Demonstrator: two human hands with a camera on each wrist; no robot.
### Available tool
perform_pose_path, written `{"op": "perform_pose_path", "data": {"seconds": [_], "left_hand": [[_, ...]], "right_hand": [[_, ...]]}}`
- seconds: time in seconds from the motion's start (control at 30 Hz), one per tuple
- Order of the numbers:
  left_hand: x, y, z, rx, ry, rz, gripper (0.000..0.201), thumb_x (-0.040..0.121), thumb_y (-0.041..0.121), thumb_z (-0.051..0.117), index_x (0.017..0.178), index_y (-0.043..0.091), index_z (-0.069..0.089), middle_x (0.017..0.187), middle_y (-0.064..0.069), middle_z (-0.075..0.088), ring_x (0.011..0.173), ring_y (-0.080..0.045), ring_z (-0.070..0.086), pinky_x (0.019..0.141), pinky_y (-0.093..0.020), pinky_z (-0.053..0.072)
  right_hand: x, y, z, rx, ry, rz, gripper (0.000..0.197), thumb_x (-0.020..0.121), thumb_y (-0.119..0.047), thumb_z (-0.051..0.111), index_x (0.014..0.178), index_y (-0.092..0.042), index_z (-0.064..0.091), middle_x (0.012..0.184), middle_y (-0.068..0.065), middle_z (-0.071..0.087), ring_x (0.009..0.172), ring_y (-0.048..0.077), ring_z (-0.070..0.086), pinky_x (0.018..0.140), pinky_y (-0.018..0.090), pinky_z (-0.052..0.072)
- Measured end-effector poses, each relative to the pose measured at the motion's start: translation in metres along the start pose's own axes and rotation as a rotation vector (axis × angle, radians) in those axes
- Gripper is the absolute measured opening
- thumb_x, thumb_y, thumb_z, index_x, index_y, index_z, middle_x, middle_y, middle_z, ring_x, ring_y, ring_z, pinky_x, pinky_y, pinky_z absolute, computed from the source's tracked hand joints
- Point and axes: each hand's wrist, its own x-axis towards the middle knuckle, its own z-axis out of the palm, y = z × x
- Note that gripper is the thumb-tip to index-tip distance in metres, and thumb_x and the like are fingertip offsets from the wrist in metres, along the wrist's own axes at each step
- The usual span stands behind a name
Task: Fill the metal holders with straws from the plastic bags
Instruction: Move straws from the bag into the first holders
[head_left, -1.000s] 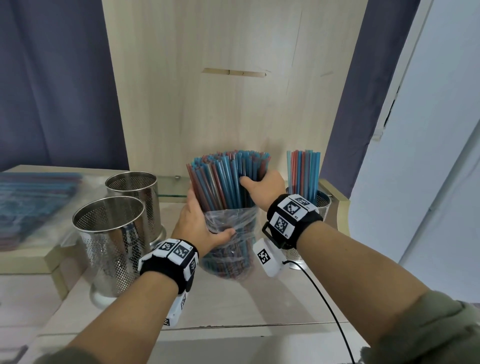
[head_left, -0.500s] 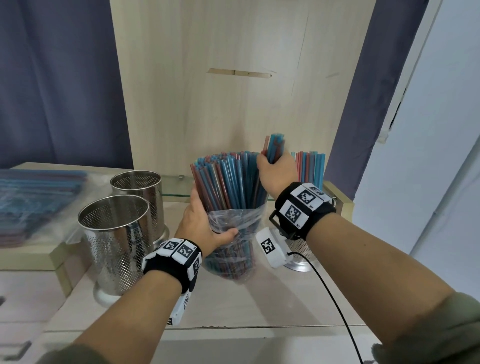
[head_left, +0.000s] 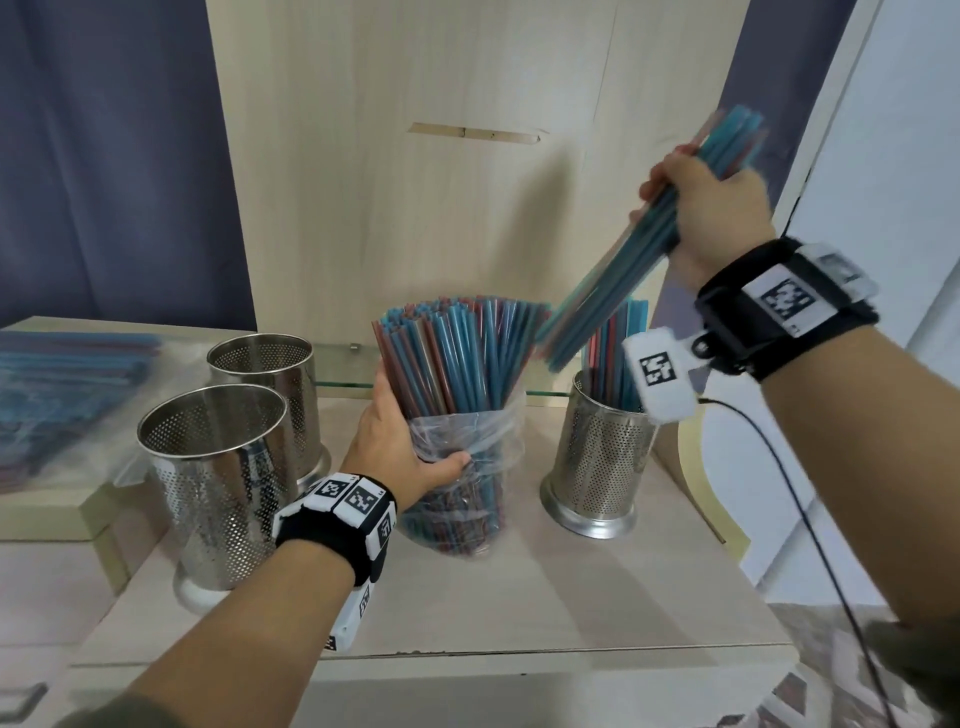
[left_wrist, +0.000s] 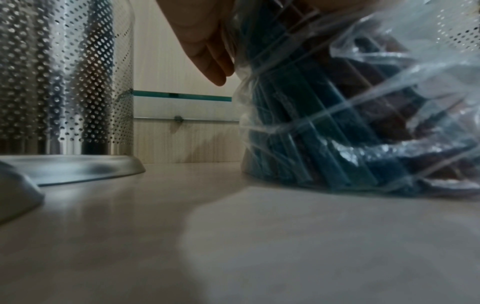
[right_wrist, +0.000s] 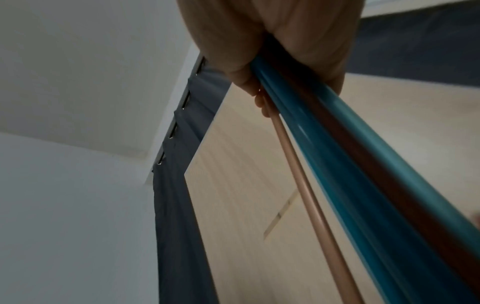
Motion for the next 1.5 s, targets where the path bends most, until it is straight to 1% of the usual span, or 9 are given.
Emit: {"op": "perform_pose_path", "data": {"seconds": [0.2,0.43,0.63,0.73,0.83,1.03,1.23,1.43,1.5], "left_hand": [[0.0,-0.001,0.0,-0.002,0.0,-0.007,0.131,0.056,0.042,0.091,0.15,0.035,-0.001,0.142,-0.001,0.047,0.13,-0.021,0.047,0.109,-0.045,0.041],[-0.001,0.004,-0.001,-0.011,0.006,0.012,0.124,0.057,0.037,0.091,0.148,0.032,0.007,0.14,0.0,0.048,0.128,-0.019,0.048,0.108,-0.039,0.04],[-0.001,0.004,0.0,0.007,0.002,-0.008,0.125,0.056,0.039,0.092,0.148,0.032,0.008,0.141,-0.002,0.047,0.13,-0.021,0.048,0.108,-0.046,0.042],[-0.001,0.003,0.0,0.011,0.0,-0.007,0.127,0.056,0.04,0.091,0.149,0.031,0.007,0.141,-0.002,0.047,0.13,-0.021,0.048,0.108,-0.046,0.042],[-0.001,0.002,0.001,0.015,0.011,-0.004,0.127,0.055,0.041,0.091,0.149,0.031,0.007,0.14,-0.001,0.048,0.129,-0.02,0.049,0.107,-0.045,0.043],[-0.001,0.0,0.001,0.016,0.007,-0.003,0.128,0.056,0.041,0.091,0.15,0.031,0.006,0.14,-0.001,0.047,0.129,-0.02,0.048,0.107,-0.043,0.043],[-0.001,0.001,0.001,0.014,0.0,-0.006,0.126,0.057,0.041,0.091,0.15,0.031,0.006,0.142,-0.002,0.046,0.131,-0.021,0.047,0.108,-0.045,0.041],[-0.003,0.002,0.0,0.029,0.002,0.007,0.127,0.058,0.04,0.091,0.15,0.029,0.005,0.142,-0.004,0.046,0.13,-0.022,0.047,0.109,-0.045,0.041],[-0.003,0.002,0.0,0.029,0.004,0.007,0.126,0.057,0.041,0.091,0.15,0.03,0.005,0.143,-0.003,0.046,0.131,-0.022,0.047,0.108,-0.046,0.041]], "right_hand": [[0.023,-0.012,-0.039,-0.152,0.021,-0.067,0.005,0.09,-0.007,0.058,0.094,-0.007,0.055,0.075,0.008,0.062,0.064,0.019,0.063,0.07,0.036,0.057],[0.007,0.038,-0.053,-0.31,-0.124,0.097,0.012,0.093,-0.003,0.061,0.087,-0.013,0.058,0.078,0.006,0.067,0.072,0.019,0.067,0.081,0.041,0.057],[-0.011,0.074,-0.052,-0.58,-0.224,0.173,0.011,0.086,-0.015,0.07,0.091,-0.005,0.069,0.085,0.009,0.073,0.085,0.024,0.07,0.087,0.042,0.058],[-0.024,0.085,-0.047,-0.676,-0.256,0.192,0.016,0.091,-0.016,0.068,0.098,-0.002,0.069,0.091,0.009,0.074,0.086,0.023,0.071,0.084,0.034,0.057],[-0.032,0.097,-0.045,-0.781,-0.246,0.169,0.02,0.09,-0.019,0.069,0.103,-0.004,0.067,0.094,0.006,0.071,0.091,0.026,0.07,0.069,0.027,0.052],[-0.034,0.083,-0.054,-0.739,-0.15,-0.022,0.074,0.08,-0.026,0.082,0.139,-0.019,0.04,0.109,-0.006,0.06,0.099,0.01,0.06,0.09,0.025,0.05],[-0.049,0.072,-0.082,-0.713,-0.091,-0.21,0.083,0.077,-0.031,0.084,0.144,-0.019,0.035,0.131,-0.002,0.049,0.12,0.011,0.05,0.103,0.024,0.04],[-0.081,0.102,-0.11,-0.651,-0.261,0.113,0.113,0.066,-0.048,0.081,0.153,-0.017,0.016,0.138,0.001,0.043,0.127,0.018,0.046,0.108,0.039,0.041],[-0.088,0.113,-0.117,-0.65,-0.357,0.143,0.117,0.061,-0.049,0.081,0.152,-0.019,0.015,0.132,-0.013,0.046,0.124,0.013,0.051,0.103,0.031,0.045]]}}
